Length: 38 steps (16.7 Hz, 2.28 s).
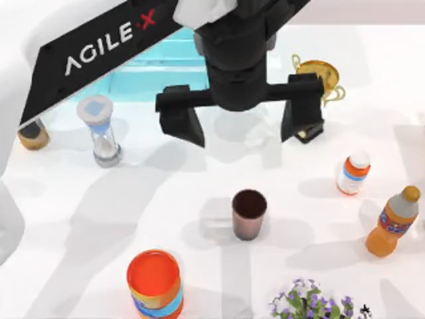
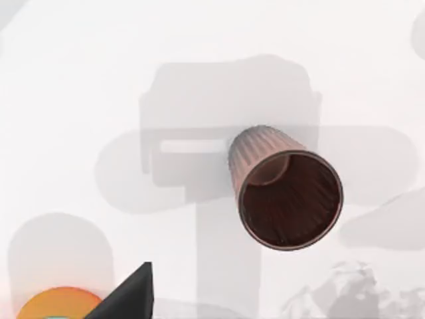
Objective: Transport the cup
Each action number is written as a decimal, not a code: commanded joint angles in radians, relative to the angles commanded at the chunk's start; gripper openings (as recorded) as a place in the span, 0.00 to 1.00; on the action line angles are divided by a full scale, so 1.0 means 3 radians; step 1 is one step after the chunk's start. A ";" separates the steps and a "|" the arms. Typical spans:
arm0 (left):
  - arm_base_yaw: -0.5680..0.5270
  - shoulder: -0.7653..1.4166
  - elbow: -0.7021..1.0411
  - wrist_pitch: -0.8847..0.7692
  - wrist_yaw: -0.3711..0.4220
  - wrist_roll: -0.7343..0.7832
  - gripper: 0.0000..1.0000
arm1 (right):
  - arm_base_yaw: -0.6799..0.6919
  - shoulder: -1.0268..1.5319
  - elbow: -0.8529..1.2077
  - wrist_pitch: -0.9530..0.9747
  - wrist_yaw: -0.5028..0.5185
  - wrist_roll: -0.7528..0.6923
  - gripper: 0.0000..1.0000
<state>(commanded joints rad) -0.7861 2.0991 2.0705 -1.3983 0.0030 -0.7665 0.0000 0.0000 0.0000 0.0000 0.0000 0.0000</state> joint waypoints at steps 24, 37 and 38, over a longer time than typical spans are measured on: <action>-0.0290 0.0722 -0.0608 0.0847 0.0008 -0.0253 1.00 | 0.0000 0.0000 0.0000 0.0000 0.0000 0.0000 1.00; -0.0290 0.0722 -0.0608 0.0847 0.0008 -0.0253 0.25 | 0.0000 0.0000 0.0000 0.0000 0.0000 0.0000 1.00; -0.0290 0.0722 -0.0608 0.0847 0.0008 -0.0253 0.17 | 0.0000 0.0000 0.0000 0.0000 0.0000 0.0000 1.00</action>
<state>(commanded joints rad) -0.8730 2.3156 1.8882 -1.1442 0.0052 -0.8422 0.0000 0.0000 0.0000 0.0000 0.0000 0.0000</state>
